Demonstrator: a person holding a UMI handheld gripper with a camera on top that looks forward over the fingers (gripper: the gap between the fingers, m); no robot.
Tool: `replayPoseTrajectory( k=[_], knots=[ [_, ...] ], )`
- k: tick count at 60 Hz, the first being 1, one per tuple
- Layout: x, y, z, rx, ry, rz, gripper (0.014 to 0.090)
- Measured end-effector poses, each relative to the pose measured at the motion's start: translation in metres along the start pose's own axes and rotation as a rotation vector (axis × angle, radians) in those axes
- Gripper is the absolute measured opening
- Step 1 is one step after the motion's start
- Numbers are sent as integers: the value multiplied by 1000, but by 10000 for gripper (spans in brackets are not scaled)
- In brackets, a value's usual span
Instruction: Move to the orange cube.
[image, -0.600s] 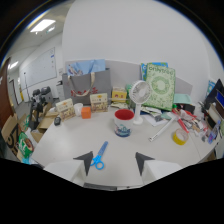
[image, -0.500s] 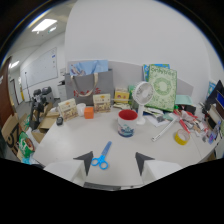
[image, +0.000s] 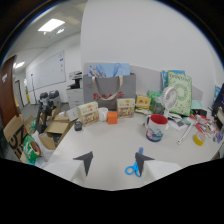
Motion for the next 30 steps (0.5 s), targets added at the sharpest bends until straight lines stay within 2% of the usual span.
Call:
replayPoseTrajectory(
  k=[13,30],
  knots=[
    [0,-12,50,8,25,-14,842],
    [6,-27,146,-16,39,-26,841]
  ],
)
